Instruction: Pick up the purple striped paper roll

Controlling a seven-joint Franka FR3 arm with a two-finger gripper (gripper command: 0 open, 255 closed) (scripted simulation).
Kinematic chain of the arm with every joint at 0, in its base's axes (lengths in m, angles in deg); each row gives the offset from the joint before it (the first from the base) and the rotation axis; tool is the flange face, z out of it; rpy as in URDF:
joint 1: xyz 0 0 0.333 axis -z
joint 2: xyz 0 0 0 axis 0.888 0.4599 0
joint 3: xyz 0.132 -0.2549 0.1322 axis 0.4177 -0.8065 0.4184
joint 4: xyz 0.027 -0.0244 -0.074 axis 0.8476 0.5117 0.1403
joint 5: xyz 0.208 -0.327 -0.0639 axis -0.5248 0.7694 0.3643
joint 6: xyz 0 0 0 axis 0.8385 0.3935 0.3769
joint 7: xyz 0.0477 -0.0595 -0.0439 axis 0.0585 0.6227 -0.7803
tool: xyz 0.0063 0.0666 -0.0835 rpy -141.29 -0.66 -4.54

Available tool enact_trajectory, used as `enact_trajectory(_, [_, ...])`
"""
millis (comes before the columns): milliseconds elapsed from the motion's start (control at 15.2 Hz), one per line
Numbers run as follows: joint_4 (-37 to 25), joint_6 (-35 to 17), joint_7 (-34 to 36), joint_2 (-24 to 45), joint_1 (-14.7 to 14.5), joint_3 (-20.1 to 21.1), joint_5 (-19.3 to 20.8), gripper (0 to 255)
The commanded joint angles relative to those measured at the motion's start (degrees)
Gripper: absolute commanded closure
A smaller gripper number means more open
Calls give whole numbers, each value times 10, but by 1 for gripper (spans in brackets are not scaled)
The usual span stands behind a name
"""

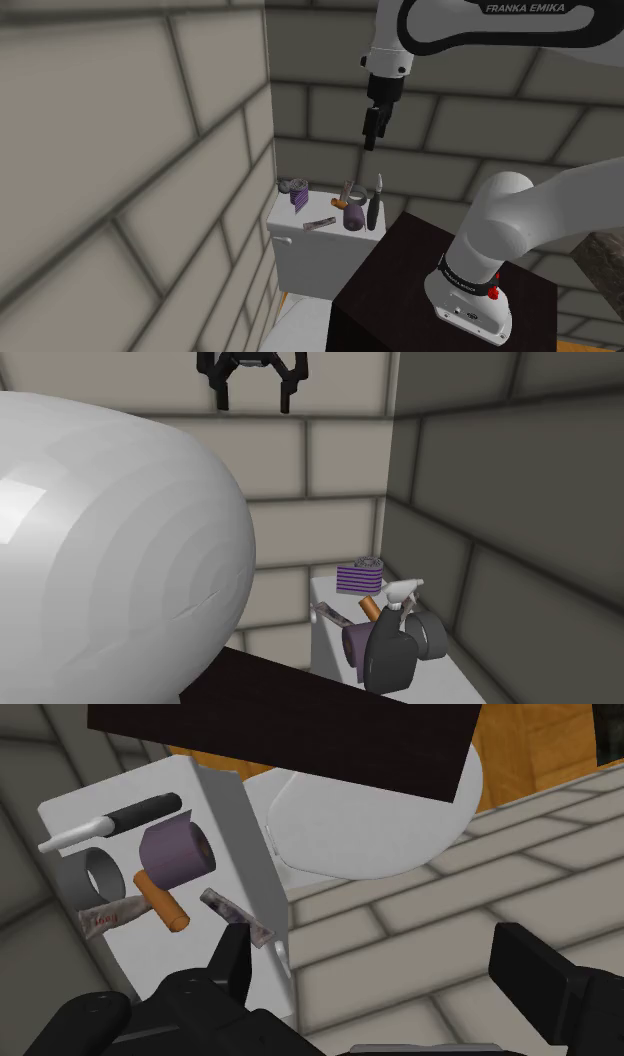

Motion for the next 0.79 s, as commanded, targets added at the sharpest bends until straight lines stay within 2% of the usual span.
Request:
enact_trajectory(0, [0, 0, 0, 0, 0, 0, 0, 0])
enact_trajectory(726, [19, -211, 45, 191, 32, 18, 9, 0])
